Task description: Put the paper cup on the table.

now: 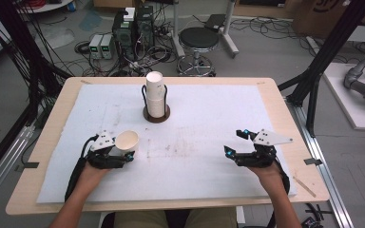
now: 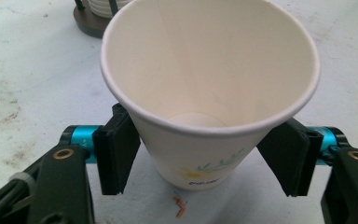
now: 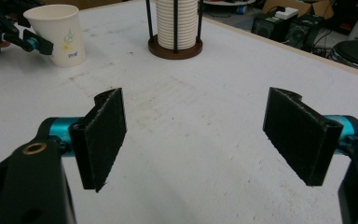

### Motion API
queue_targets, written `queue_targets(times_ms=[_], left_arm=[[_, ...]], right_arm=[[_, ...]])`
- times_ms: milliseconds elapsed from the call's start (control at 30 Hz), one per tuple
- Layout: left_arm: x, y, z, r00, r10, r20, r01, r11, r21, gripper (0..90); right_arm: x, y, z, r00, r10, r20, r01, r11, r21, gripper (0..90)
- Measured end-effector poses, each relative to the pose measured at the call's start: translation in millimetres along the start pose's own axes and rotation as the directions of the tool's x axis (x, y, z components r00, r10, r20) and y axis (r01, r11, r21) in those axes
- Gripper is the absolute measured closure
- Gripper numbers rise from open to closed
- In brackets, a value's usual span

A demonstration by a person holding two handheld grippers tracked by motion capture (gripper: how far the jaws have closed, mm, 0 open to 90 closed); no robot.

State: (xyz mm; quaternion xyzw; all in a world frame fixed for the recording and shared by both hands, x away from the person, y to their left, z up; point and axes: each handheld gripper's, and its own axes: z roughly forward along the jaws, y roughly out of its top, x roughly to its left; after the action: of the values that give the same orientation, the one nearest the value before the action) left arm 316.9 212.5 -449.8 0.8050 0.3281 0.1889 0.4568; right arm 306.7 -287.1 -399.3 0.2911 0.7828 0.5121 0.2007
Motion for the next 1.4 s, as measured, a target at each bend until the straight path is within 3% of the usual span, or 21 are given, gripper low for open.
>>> queue_targets(times_ms=[133,367,467,500,533,567,600,633,667,700,733,767,800,833,900,1400], left_arm=[[2.1,0.4,-5.1,0.9964,-0.085,-0.002,0.085,0.9961,-0.025,14.6],[6.3,-5.2,-29.7,0.9946,-0.103,0.012,0.104,0.9904,-0.091,14.7],[11.0,-8.0,-47.6,0.9907,-0.136,0.009,0.135,0.9752,-0.175,14.8],[11.0,-8.0,-47.6,0.9907,-0.136,0.009,0.135,0.9752,-0.175,14.7],[13.5,-7.9,-52.5,0.9878,-0.156,0.007,0.154,0.9628,-0.222,14.8],[13.5,-7.9,-52.5,0.9878,-0.156,0.007,0.154,0.9628,-0.222,14.8],[15.1,-6.9,-55.5,0.9866,-0.163,-0.001,0.157,0.9541,-0.255,14.8],[16.0,-5.2,-59.3,0.9846,-0.175,-0.002,0.166,0.9368,-0.308,14.8],[16.0,-5.2,-59.3,0.9846,-0.175,-0.002,0.166,0.9368,-0.308,14.8],[16.1,-3.8,-62.3,0.9860,-0.166,-0.015,0.151,0.9280,-0.341,14.8],[16.1,-3.8,-62.3,0.9860,-0.166,-0.015,0.151,0.9280,-0.341,14.8],[16.8,-2.9,-65.0,0.9873,-0.156,-0.027,0.135,0.9193,-0.370,14.8],[16.8,-2.9,-65.0,0.9873,-0.156,-0.027,0.135,0.9193,-0.370,14.9],[17.9,-1.9,-67.3,0.9878,-0.152,-0.033,0.127,0.9096,-0.396,15.4],[19.2,-1.5,-69.4,0.9877,-0.151,-0.041,0.122,0.9063,-0.405,15.6],[19.6,-8.7,-75.0,0.9863,-0.150,-0.069,0.110,0.9087,-0.403,15.7]], right_arm=[[-0.6,-0.3,0.4,1.0000,-0.003,-0.001,0.003,1.000,0.003,21.7],[-2.1,-1.9,-0.1,1.0000,0.000,0.002,0.000,1.000,0.013,21.7],[-3.0,-2.7,-0.7,0.9999,0.005,0.012,-0.005,1.000,0.022,21.7],[-3.0,-2.7,-0.7,0.9999,0.005,0.012,-0.005,1.000,0.022,21.7],[-4.0,-4.1,-0.9,0.9995,0.013,0.027,-0.014,0.999,0.032,21.7],[-4.3,-4.7,-1.0,0.9993,0.014,0.035,-0.016,0.999,0.038,21.7],[-5.2,-5.6,-1.1,0.9986,0.013,0.051,-0.016,0.999,0.047,21.7],[-5.5,-6.2,-1.4,0.9979,0.020,0.061,-0.023,0.998,0.055,21.7],[-5.5,-6.2,-1.4,0.9979,0.020,0.061,-0.023,0.998,0.055,21.7],[-6.4,-7.4,-1.9,0.9973,0.031,0.066,-0.034,0.998,0.054,21.7],[-6.8,-8.1,-2.0,0.9974,0.032,0.065,-0.036,0.998,0.053,21.7],[-6.8,-9.0,-2.0,0.9971,0.037,0.066,-0.041,0.998,0.055,21.7],[-6.4,-9.8,-2.0,0.9969,0.044,0.065,-0.048,0.997,0.059,21.7],[-6.0,-10.5,-1.9,0.9970,0.044,0.064,-0.048,0.997,0.061,21.7],[-5.8,-11.3,-2.3,0.9972,0.039,0.063,-0.043,0.997,0.065,21.7],[-2.8,-8.1,-10.4,0.9942,0.041,0.099,-0.046,0.998,0.048,21.7]])
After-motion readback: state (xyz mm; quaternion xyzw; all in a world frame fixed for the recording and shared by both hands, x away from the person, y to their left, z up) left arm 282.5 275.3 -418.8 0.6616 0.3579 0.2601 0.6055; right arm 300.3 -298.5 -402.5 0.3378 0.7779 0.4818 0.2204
